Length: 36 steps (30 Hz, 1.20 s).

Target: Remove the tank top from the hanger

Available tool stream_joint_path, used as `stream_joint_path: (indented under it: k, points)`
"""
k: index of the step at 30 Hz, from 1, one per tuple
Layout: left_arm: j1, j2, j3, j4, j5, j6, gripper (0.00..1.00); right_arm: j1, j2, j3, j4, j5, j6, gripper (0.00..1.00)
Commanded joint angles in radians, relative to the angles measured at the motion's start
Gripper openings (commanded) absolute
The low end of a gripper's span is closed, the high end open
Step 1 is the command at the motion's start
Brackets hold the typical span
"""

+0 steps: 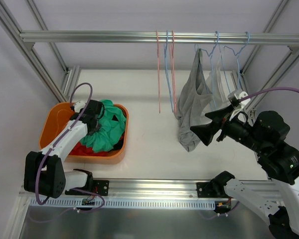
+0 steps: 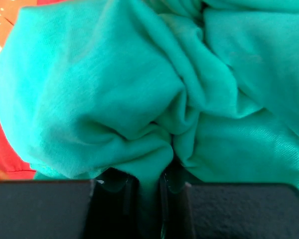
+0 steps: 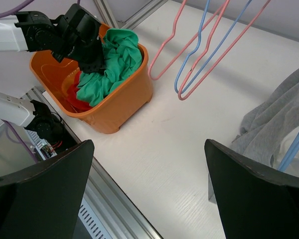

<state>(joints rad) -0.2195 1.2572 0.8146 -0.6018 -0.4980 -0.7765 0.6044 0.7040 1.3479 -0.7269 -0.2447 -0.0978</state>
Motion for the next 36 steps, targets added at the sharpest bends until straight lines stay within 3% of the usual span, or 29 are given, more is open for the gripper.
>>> stream_joint_path:
  k: [1,7,10,14,15,16,20,25,28,29,31,32,33,36]
  points:
    - [0.049,0.005,-0.018,0.03,0.036,-0.075,0.0,-0.003,-0.001,-0.007,0.058,-0.004,-0.003,0.99]
    - [0.051,-0.004,0.0,0.03,0.087,-0.044,0.0,-0.003,-0.008,-0.027,0.057,-0.004,-0.013,0.99]
    - [0.049,-0.106,-0.012,0.03,0.147,0.017,0.0,-0.002,-0.006,-0.03,0.058,-0.005,-0.016,1.0]
    - [0.051,-0.366,-0.018,0.019,0.223,0.092,0.0,-0.003,0.008,-0.033,0.06,-0.011,-0.014,0.99]
    - [0.049,-0.416,-0.02,0.016,0.248,0.098,0.12,-0.003,0.011,-0.035,0.064,-0.016,-0.013,0.99]
    - [0.051,-0.464,-0.025,0.014,0.251,0.103,0.19,-0.003,0.012,-0.039,0.066,-0.016,-0.01,0.99]
    - [0.049,-0.66,-0.042,-0.024,0.228,0.117,0.33,-0.003,0.006,-0.047,0.078,-0.019,-0.005,0.99]
    - [0.049,-0.665,-0.002,-0.075,0.199,0.129,0.45,-0.003,0.005,-0.047,0.081,-0.025,0.003,0.99]
    - [0.051,-0.605,0.063,-0.07,0.184,0.149,0.22,-0.002,0.005,-0.047,0.084,-0.033,0.007,0.99]
    - [0.051,-0.564,0.108,-0.07,0.182,0.152,0.21,-0.002,0.005,-0.047,0.083,-0.031,0.007,0.99]
    - [0.049,-0.533,0.152,-0.066,0.185,0.155,0.3,-0.003,0.003,-0.047,0.083,-0.028,0.006,0.99]
    - [0.049,-0.515,0.19,-0.059,0.191,0.157,0.4,-0.002,-0.001,-0.047,0.084,-0.027,0.007,0.99]
    - [0.049,-0.503,0.205,-0.055,0.191,0.161,0.56,-0.002,-0.001,-0.049,0.083,-0.024,0.004,0.99]
    - [0.051,-0.432,0.271,-0.024,0.21,0.186,0.56,-0.003,-0.005,-0.053,0.083,-0.012,0.001,0.99]
